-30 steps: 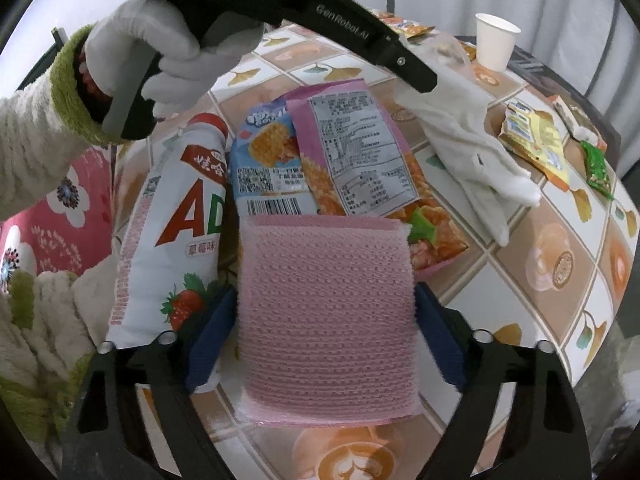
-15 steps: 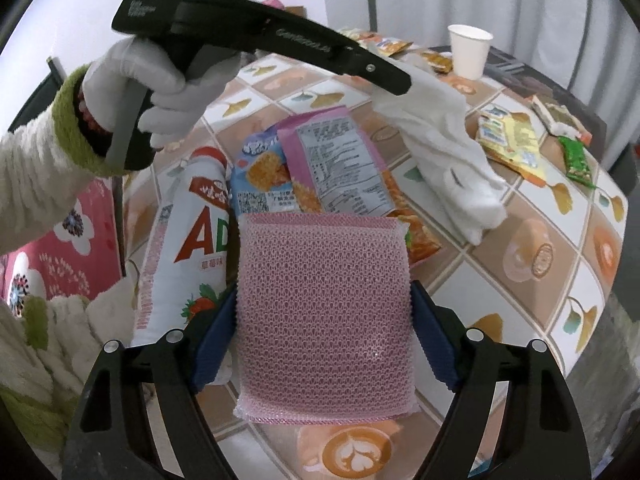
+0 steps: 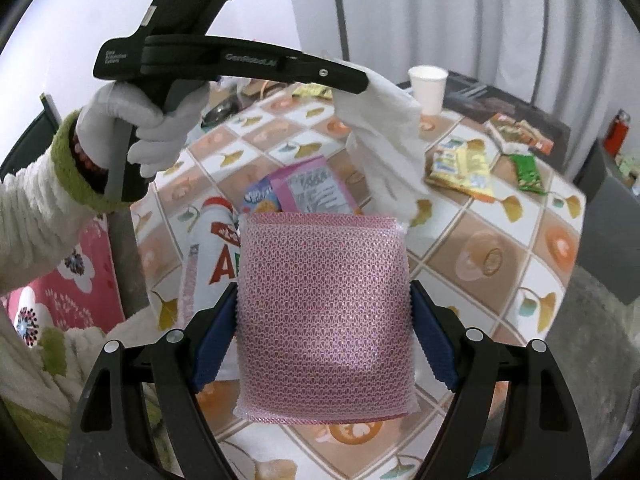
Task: Collect trash
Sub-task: 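Lift the glove and sponge with both grippers and carry them over the wastebasket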
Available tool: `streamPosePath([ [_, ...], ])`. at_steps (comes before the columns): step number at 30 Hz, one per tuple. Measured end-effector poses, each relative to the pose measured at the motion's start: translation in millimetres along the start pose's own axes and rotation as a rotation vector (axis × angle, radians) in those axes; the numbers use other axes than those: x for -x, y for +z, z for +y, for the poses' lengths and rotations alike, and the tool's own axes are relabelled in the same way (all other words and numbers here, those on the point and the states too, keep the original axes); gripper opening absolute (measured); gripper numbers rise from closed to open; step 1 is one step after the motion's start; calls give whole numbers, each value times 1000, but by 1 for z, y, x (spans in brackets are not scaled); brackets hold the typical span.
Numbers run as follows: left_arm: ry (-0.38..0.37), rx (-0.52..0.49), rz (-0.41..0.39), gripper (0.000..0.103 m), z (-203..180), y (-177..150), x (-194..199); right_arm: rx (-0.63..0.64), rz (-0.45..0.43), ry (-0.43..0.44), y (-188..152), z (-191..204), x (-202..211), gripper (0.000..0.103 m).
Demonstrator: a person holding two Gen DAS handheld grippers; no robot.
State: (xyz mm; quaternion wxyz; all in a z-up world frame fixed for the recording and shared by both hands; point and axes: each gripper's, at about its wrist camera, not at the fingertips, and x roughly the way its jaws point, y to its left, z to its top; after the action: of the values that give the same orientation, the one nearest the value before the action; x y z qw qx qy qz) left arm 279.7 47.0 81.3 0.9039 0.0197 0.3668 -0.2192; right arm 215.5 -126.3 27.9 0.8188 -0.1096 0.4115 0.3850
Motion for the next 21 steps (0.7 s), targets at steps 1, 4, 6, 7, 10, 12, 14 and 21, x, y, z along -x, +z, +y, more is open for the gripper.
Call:
streamPosePath([
  [1, -1, -1, -10, 7, -2, 1, 5, -2, -10, -5, 0, 1, 6, 77],
  [4, -5, -10, -42, 7, -11, 7, 22, -9, -39, -16, -1, 3, 21, 77],
  [6, -6, -16, -60, 7, -18, 10, 31, -13, -55, -27, -3, 4, 32, 77],
  [7, -8, -18, -70, 7, -22, 12, 37, -15, -66, -33, -4, 5, 38, 77],
  [10, -14, -30, -98, 7, -36, 16, 54, -22, -89, -50, -8, 7, 54, 77],
  [12, -19, -43, -115, 7, -46, 18, 64, -28, -107, -65, -13, 9, 67, 77],
  [14, -28, -54, -131, 7, -56, 19, 73, -33, -119, -76, -17, 12, 76, 77],
  [21, -73, -105, -157, 7, -99, 24, 94, -79, -149, -156, -38, 15, 111, 77],
])
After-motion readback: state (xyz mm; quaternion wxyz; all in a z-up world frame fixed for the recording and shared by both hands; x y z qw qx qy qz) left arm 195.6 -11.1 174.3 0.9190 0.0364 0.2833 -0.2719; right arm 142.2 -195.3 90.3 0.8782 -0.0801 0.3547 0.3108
